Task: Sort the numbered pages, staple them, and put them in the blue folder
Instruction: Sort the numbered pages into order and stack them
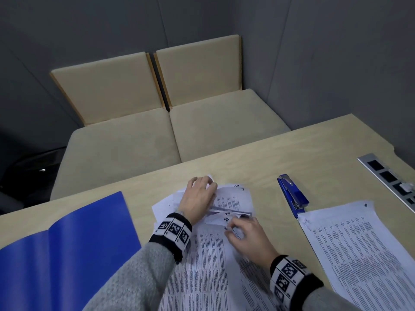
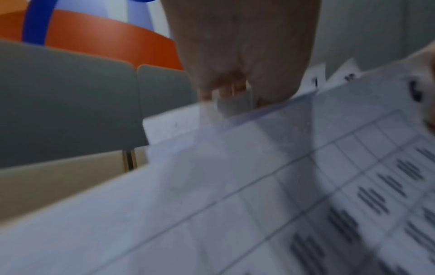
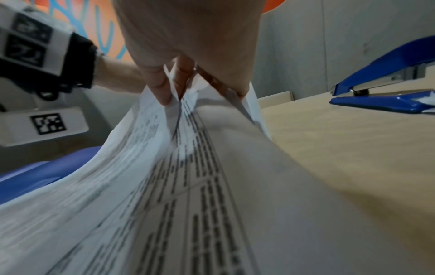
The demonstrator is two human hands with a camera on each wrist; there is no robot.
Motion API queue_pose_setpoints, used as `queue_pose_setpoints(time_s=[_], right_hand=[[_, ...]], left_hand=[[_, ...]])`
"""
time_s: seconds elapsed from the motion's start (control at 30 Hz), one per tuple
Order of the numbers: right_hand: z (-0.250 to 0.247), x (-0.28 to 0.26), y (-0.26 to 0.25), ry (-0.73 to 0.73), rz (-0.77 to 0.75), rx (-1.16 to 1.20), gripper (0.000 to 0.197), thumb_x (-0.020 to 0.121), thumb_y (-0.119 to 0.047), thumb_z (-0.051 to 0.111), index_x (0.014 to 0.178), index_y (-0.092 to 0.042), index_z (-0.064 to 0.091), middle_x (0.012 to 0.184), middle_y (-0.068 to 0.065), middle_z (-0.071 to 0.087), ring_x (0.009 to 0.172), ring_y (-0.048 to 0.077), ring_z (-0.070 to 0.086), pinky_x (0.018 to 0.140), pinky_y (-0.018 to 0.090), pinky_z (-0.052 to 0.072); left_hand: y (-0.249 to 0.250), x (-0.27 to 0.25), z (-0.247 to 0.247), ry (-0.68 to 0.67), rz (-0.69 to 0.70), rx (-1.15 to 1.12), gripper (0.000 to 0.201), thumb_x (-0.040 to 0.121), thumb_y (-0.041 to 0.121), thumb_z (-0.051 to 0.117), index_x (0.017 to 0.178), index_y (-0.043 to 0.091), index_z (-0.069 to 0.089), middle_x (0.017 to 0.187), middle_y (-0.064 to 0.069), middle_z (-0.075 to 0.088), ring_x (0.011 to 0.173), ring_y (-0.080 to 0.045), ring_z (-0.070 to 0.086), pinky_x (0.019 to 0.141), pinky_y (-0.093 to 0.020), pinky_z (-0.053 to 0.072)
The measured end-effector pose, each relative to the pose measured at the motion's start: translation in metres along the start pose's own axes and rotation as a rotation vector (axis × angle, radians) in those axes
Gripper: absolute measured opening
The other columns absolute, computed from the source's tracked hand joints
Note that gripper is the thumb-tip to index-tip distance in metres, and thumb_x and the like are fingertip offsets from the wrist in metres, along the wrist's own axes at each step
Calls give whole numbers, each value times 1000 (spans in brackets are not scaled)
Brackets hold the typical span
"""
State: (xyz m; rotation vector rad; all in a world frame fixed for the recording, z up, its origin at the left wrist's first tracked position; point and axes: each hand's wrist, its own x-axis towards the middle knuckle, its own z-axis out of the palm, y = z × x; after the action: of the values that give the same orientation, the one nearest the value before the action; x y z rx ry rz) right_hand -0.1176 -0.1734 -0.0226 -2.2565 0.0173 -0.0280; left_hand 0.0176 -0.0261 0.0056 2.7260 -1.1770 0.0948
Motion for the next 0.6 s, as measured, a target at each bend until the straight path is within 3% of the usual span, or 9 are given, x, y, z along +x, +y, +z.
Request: queue_pose_setpoints(time_s=[0.03,0.13,0.23,0.27,0.33,0.4,0.47,0.53,0.6], right_hand=[[-2,0,-1,-11,18,28,11,86,-25,61,78,-17,62,76,-16,61,78,-11,49,85,12,33],[-6,1,-2,-56,67,100,14,85,-25,60,75,-16,59,77,-7,62,75,3,55,78,26,44],[-7,-1,0,-74,104,119,18,84,-32,58,73,-19,53,74,-3,58,73,11,54,69,28,42],[-7,-1,1,-76,120,139,19,84,-32,59,72,-18,52,72,-2,57,70,9,52,65,27,39],[-7,-2,2,-92,175,188,24,82,-35,62,72,-17,49,71,-3,55,67,4,49,62,25,37],[-7,-4,5,-97,213,204,29,76,-44,64,67,-21,50,82,-10,54,83,3,52,75,26,41],[-10,-9,6,-96,237,155,19,75,-46,69,66,-35,55,113,-15,51,112,6,43,102,39,30],[-18,-16,7,-90,222,130,11,73,-47,70,70,-39,64,131,-23,40,122,4,29,107,41,20],[-27,-23,7,-114,215,204,10,71,-45,72,72,-35,69,137,-26,37,128,5,26,108,42,21]], left_hand=[[1,-6,-5,76,51,27,5,85,13,47,89,14,45,79,-3,57,69,-23,57,87,-41,49],[2,-18,-33,226,56,93,45,64,-9,68,92,13,40,55,4,50,44,-15,43,82,-37,56],[1,-27,-71,366,7,115,56,57,-19,71,99,10,47,57,1,53,46,-11,32,57,-29,54],[-1,-31,-85,404,-25,108,54,61,-19,70,101,10,48,61,-1,56,46,-11,34,44,-25,46],[-4,-42,-116,490,-80,91,41,74,-10,66,104,12,51,68,-4,62,44,-15,43,35,-22,34],[-7,-54,-145,621,-129,46,18,87,6,54,102,16,49,70,-6,63,46,-20,49,39,-25,34],[-11,-67,-170,774,-216,-44,8,91,10,47,96,16,48,64,-9,56,50,-19,41,48,-28,31],[-25,-77,-188,883,-331,-189,9,91,7,47,91,16,45,63,-3,48,54,-16,37,54,-30,31],[-44,-85,-199,935,-379,-362,4,91,11,45,91,13,49,69,10,50,60,-4,42,59,-25,35]])
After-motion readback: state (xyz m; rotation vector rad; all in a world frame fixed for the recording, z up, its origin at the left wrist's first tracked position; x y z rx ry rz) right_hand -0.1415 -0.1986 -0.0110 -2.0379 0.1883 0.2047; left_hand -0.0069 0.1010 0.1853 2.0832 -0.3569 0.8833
